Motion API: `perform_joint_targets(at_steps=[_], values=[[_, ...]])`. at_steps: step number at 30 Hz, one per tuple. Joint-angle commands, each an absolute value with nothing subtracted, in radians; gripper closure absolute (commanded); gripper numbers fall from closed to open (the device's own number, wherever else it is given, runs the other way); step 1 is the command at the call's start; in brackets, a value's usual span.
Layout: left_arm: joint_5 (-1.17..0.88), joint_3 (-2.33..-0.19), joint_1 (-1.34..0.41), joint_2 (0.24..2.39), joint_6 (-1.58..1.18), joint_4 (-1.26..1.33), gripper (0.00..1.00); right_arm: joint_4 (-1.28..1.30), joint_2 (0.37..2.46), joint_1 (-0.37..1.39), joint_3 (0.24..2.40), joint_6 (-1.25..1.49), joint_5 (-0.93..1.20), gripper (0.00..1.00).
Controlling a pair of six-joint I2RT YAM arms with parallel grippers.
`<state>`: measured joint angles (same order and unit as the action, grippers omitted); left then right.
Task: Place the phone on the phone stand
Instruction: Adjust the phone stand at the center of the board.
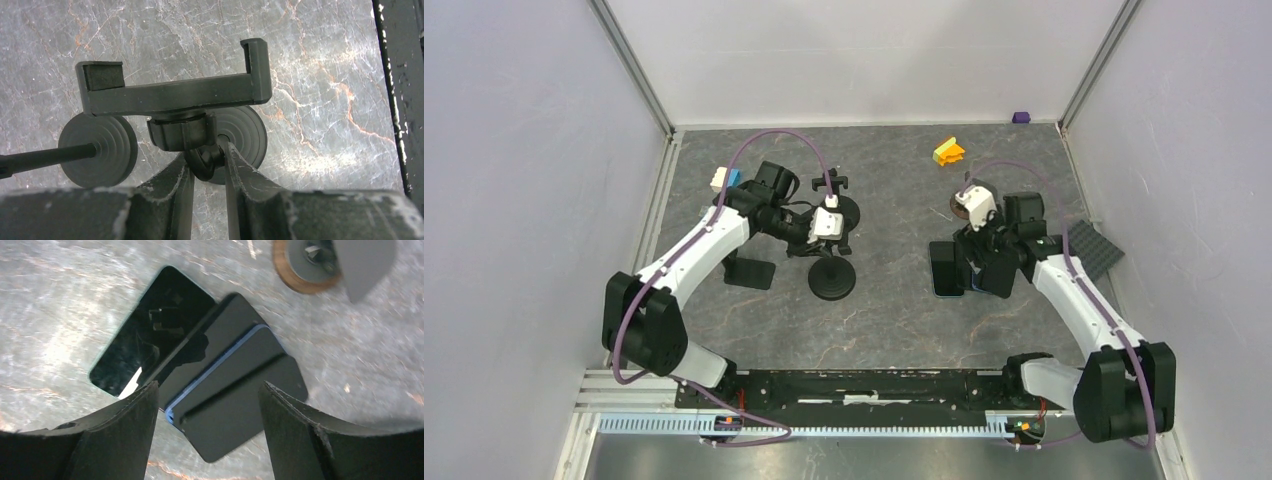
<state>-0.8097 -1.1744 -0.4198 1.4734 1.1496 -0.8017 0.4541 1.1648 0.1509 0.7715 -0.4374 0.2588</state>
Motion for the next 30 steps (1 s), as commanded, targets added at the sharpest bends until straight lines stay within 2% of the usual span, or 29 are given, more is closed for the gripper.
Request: perform_joint_targets(at_steps=[1, 5, 8, 10, 11, 12, 18, 26, 30], values=[[-0.809, -1.220, -0.403, 1.487, 1.317, -0.900, 0.75, 0.459, 1.122, 0.069, 0.756, -0.450, 0.183, 0.22], [-0.807, -1.236, -0.398, 1.493, 1.302, -0.896, 0.47, 0.455, 1.150, -0.016, 0.734, -0.423, 0.174, 0.19], [-0.786, -1.192, -0.395, 1.454, 1.189, -0.787, 0.35, 0.430, 1.185, -0.067, 0.715, -0.392, 0.177, 0.13], [-0.757, -1.146, -0.394, 1.405, 1.099, -0.676, 0.19, 0.419, 1.219, -0.090, 0.710, -0.373, 0.192, 0.02], [-0.742, -1.122, -0.393, 1.382, 1.059, -0.637, 0.13, 0.413, 1.239, -0.101, 0.709, -0.362, 0.200, 0.02], [-0.729, -1.099, -0.393, 1.355, 1.025, -0.599, 0.02, 0.409, 1.258, -0.110, 0.706, -0.351, 0.214, 0.02], [-0.669, -0.992, -0.393, 1.201, 0.912, -0.481, 0.00, 0.395, 1.349, -0.168, 0.709, -0.320, 0.301, 0.02], [-0.608, -0.882, -0.394, 1.028, 0.850, -0.445, 0.00, 0.395, 1.465, -0.209, 0.721, -0.308, 0.400, 0.02], [-0.591, -0.897, -0.394, 0.990, 0.802, -0.490, 0.00, 0.389, 1.483, -0.211, 0.707, -0.314, 0.393, 0.02]])
